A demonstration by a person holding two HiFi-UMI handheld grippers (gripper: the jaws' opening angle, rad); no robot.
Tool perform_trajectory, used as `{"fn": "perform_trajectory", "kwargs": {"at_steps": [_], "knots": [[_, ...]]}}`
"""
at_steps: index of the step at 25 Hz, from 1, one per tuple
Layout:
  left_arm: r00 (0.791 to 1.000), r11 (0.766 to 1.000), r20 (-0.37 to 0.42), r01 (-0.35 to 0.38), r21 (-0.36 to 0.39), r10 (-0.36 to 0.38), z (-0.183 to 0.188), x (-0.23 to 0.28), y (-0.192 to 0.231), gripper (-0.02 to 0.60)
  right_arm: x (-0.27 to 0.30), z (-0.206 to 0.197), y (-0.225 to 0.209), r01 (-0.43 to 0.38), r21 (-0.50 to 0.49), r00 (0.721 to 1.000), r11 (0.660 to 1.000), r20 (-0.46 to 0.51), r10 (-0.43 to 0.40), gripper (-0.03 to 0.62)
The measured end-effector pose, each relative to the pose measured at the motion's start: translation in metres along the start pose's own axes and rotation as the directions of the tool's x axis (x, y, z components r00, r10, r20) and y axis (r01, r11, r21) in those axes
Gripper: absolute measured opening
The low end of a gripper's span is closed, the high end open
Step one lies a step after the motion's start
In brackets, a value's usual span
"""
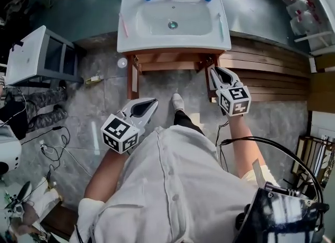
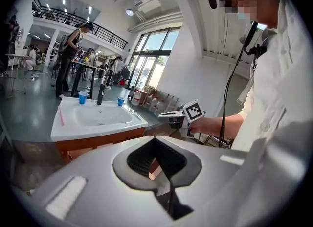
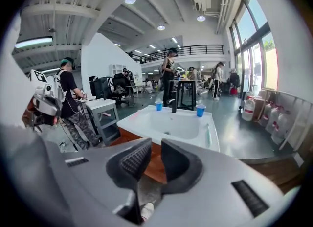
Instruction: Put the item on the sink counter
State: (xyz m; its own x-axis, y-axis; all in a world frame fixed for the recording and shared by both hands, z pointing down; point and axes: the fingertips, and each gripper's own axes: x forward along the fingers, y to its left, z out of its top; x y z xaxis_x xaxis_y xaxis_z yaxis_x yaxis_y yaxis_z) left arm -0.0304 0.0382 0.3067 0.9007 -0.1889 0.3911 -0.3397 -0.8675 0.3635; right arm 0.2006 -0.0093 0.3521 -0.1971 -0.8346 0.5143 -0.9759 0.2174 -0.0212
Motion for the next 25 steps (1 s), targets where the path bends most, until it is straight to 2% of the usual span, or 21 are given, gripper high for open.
{"fn": "perform_trajectory", "kwargs": {"at_steps": [6, 11, 18, 25], "knots": [[0.999, 0.999, -0.009, -0.037, 0.000, 0.037, 0.047, 0.058, 0.025, 0.005, 0.069, 0.004, -0.113, 0.072, 0.020, 0.996, 0.997, -0.054, -0.071, 0.054], [0.997, 0.997, -0.016, -0.074, -0.010, 0.074, 0.072, 0.088, 0.041, 0.006, 0.124, 0.000, -0.177, 0.114, 0.035, 0.990, 0.993, -0.092, -0.110, 0.054], [0.992, 0.992, -0.035, -0.122, -0.039, 0.121, 0.079, 0.107, 0.059, 0.006, 0.179, -0.025, -0.227, 0.151, 0.037, 0.973, 0.988, -0.184, -0.141, 0.078], [0.987, 0.986, -0.045, -0.155, -0.060, 0.152, 0.084, 0.118, 0.068, 0.005, 0.207, -0.047, -0.249, 0.148, 0.083, 0.961, 0.986, -0.250, -0.123, 0.078]]}}
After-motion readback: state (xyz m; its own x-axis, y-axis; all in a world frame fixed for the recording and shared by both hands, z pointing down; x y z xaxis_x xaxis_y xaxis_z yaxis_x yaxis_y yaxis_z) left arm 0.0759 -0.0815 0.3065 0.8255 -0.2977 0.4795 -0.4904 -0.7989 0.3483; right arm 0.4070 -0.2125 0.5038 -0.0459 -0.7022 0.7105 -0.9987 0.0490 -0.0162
